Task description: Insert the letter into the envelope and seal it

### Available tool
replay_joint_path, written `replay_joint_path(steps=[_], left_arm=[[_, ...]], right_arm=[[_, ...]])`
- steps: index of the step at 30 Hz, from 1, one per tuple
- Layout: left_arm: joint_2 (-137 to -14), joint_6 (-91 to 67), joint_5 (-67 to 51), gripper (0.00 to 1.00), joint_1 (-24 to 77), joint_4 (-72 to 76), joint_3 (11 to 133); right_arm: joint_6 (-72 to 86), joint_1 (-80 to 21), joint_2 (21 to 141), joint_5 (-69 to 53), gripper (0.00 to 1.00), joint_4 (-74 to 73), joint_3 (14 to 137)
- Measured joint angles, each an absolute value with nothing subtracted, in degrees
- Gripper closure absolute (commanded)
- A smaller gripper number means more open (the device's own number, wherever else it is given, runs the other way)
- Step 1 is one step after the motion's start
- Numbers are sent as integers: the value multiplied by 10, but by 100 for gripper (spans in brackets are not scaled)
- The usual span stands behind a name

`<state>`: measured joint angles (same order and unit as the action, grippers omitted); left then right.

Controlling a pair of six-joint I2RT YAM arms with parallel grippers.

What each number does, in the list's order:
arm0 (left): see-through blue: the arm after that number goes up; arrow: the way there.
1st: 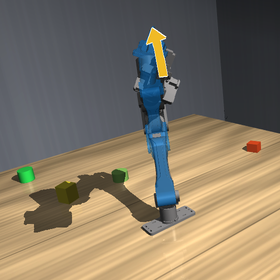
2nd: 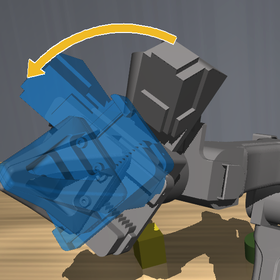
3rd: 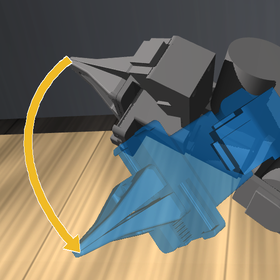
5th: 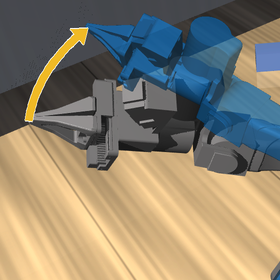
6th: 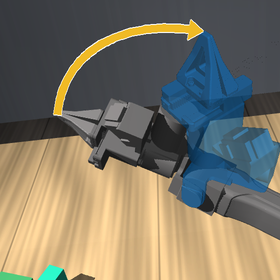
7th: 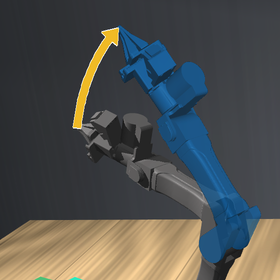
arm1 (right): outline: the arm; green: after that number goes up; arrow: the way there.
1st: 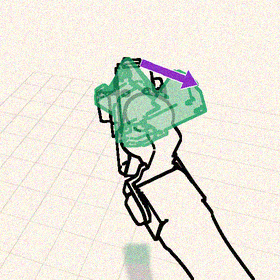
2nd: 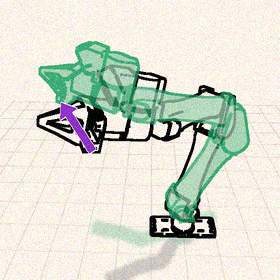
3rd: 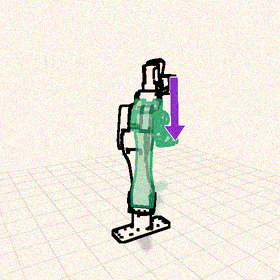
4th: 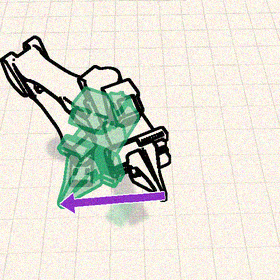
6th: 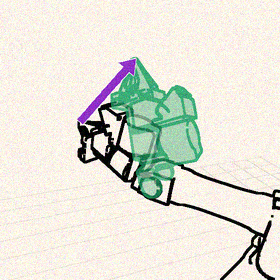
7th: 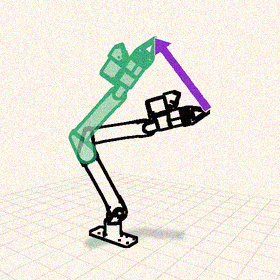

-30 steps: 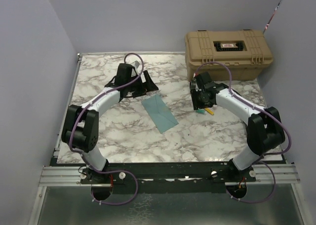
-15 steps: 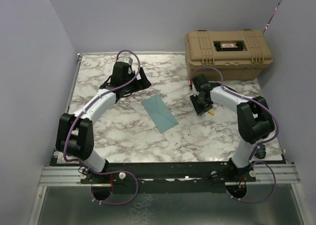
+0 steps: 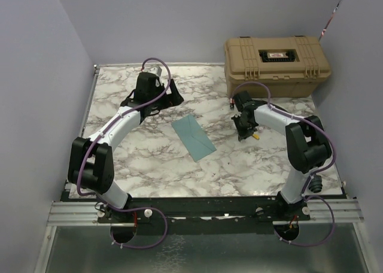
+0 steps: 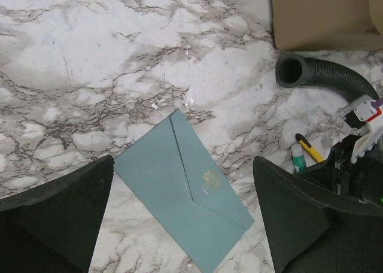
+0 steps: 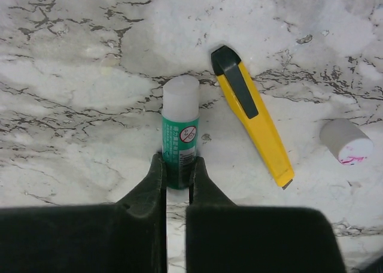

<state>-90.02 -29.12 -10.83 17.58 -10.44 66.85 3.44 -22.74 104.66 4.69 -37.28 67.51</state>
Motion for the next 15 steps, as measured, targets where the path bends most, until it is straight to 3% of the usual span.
replay_joint_path(steps=[5, 9, 12, 15], left_arm=[[-892, -294, -112, 1, 176, -88, 665], [-868, -309, -143, 3, 175, -40, 641], [-849, -345, -189, 15, 175, 33, 610], [-836, -387, -236, 16, 183, 117, 580]], right_arm=[[68, -224, 1020, 17, 99, -349, 651], [94, -224, 943, -76, 100, -290, 618], [128, -224, 860, -164, 100, -220, 608], [182, -224, 799, -262, 100, -105, 609]])
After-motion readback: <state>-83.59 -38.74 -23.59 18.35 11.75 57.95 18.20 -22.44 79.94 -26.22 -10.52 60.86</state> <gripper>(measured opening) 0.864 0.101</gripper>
